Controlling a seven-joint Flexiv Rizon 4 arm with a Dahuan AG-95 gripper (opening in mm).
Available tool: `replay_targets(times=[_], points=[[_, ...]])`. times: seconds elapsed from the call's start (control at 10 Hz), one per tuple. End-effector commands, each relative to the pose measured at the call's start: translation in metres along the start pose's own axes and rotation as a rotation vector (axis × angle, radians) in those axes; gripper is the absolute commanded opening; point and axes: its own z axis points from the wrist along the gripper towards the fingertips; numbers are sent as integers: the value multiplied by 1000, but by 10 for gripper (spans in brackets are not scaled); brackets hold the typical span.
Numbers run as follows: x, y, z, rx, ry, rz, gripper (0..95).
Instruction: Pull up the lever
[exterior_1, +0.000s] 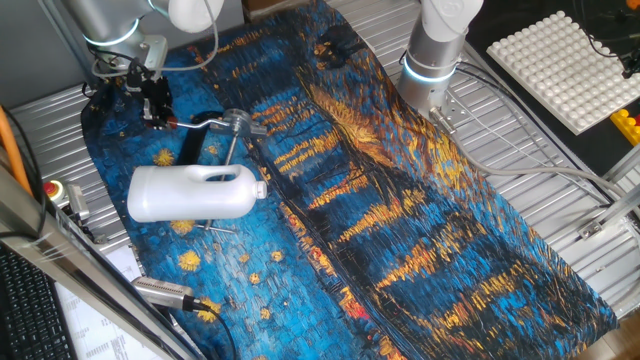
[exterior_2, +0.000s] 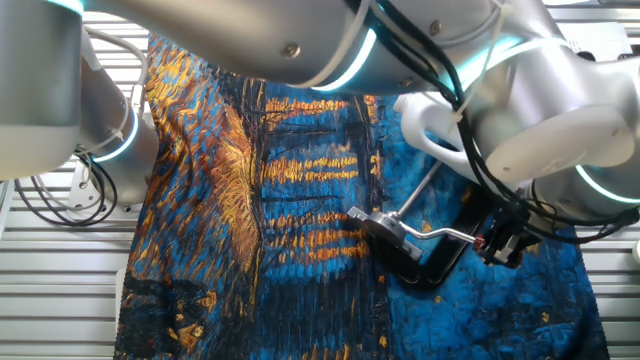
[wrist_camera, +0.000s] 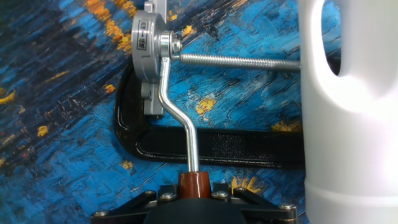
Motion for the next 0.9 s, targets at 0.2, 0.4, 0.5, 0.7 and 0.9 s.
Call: replay_targets(times=[0.2, 0.4, 0.5, 0.7, 0.9], points=[[-6, -6, -3, -7, -1, 19, 190], [-11, -9, -2, -7, -2, 35, 190], [-13, -11, -3, -9, 4, 36, 190], [-13, -11, -4, -20, 21, 19, 190], [-13, -11, -4, -18, 20, 26, 190]])
